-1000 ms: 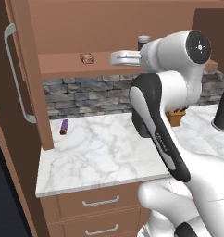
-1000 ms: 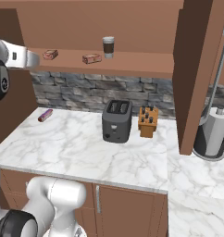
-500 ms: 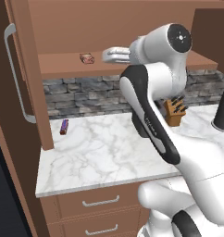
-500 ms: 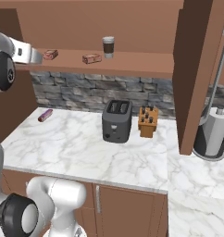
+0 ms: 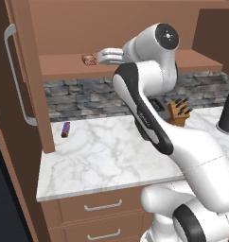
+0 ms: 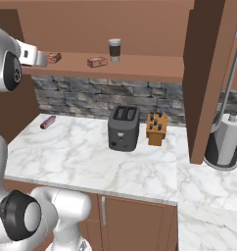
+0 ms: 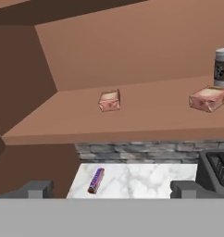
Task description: Pick the bar soap and bar soap from the cabinet and place them on the counter.
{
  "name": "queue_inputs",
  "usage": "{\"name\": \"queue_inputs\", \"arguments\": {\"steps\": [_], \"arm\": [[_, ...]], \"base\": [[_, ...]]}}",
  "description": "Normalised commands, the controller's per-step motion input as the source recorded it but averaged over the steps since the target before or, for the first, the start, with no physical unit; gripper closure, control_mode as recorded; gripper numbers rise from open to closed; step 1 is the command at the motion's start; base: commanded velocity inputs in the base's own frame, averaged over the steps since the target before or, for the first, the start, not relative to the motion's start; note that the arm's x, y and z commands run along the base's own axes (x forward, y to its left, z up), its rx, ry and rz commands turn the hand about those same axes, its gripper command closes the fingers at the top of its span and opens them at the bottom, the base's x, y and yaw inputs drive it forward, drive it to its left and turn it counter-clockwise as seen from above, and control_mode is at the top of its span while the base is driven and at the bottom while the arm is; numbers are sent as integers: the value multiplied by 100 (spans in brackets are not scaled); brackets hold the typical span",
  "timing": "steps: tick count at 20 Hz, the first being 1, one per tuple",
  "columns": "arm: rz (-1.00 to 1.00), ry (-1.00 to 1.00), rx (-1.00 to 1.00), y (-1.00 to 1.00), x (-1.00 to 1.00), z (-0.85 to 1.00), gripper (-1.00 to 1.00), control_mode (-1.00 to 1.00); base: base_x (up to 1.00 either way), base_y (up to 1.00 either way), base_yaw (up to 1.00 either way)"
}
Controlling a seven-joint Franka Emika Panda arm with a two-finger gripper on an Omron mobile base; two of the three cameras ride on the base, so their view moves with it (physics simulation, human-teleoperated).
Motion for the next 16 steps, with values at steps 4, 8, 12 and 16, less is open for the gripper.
{"name": "queue_inputs", "arguments": {"steps": [4, 8, 12, 16], "arm": [[0, 0, 0, 6, 34, 0, -100, -100], [0, 0, 0, 7, 40, 0, -100, -100], [0, 0, 0, 7, 41, 0, -100, -100], [0, 0, 0, 8, 42, 0, -100, -100]], "base": [[0, 0, 0], [0, 0, 0], [0, 0, 0], [0, 0, 0]]}}
